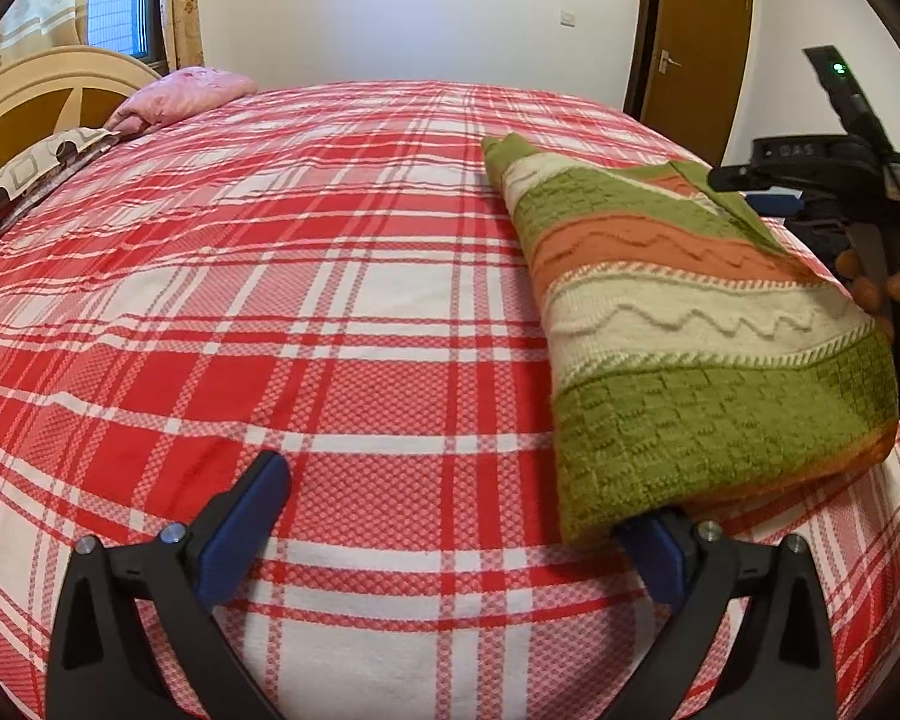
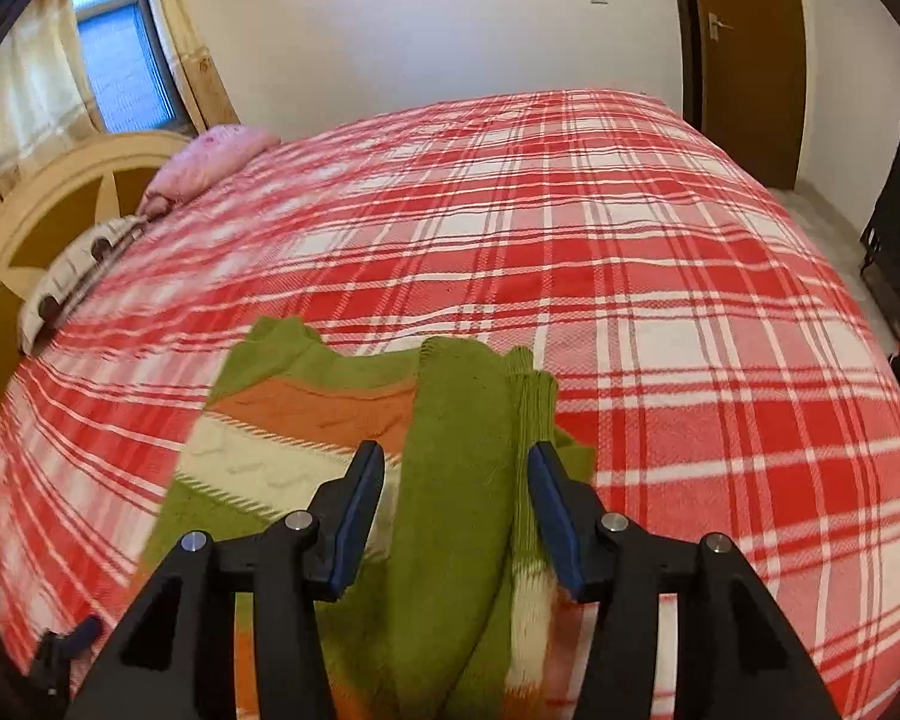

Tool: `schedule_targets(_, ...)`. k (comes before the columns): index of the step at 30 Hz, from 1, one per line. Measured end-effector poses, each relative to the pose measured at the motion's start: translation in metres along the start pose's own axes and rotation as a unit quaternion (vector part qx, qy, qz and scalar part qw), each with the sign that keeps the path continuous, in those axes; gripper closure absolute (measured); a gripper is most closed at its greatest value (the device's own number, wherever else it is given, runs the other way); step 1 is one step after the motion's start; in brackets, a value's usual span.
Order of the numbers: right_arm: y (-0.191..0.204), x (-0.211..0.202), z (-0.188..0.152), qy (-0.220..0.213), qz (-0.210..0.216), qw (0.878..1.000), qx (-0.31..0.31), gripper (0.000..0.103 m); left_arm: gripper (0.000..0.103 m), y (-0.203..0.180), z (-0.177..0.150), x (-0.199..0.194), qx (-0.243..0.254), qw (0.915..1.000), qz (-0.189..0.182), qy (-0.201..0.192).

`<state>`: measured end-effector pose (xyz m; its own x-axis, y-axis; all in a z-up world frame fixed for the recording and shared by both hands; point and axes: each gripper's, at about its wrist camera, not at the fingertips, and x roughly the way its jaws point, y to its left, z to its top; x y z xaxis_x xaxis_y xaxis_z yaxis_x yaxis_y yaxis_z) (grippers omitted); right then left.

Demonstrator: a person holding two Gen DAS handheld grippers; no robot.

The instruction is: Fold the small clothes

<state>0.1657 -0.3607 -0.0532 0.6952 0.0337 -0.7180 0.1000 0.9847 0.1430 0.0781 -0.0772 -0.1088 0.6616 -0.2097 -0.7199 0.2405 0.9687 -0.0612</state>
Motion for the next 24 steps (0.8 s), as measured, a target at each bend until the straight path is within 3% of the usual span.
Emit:
schedule_targets(3, 0.001, 0.009, 0.001, -0.008, -0.014, 1.0, -0.025, 0.052, 0.0, 0.0, 0.0, 0.0, -0.001, 1.0, 0.0, 0.0)
schedule_targets(6, 0.006, 0.015, 0.002, -0.011, -0.015, 0.999, -0.045, 0.062, 0.0, 0.0, 0.001, 0.001, -0.002, 1.0, 0.001, 0.0)
schedule_targets(10, 0.023, 0.015, -0.003, -0.011, -0.051, 0.994, -0.097, 0.09, 0.0, 0.0, 0.001, 0.001, -0.002, 1.0, 0.001, 0.0)
schedule_targets(12, 0.033, 0.003, -0.002, -0.026, -0.067, 0.99, -0.118, 0.095, 0.0, 0.0, 0.001, 0.001, -0.002, 1.0, 0.002, 0.001)
schedule_targets(16, 0.022, -0.02, 0.01, -0.06, -0.083, 0.989, -0.104, 0.097, 0.0, -0.001, 0.001, 0.001, -0.002, 1.0, 0.003, 0.001)
schedule_targets(21, -0.002, 0.015, 0.003, -0.008, -0.103, 0.99, -0.098, 0.097, 0.0, -0.001, 0.002, 0.002, 0.0, 1.0, 0.004, 0.002)
schedule_targets(24, -0.01, 0.031, -0.006, -0.009, -0.119, 0.988, -0.098, 0.097, 0.0, 0.0, 0.002, 0.003, 0.002, 1.0, 0.004, 0.002)
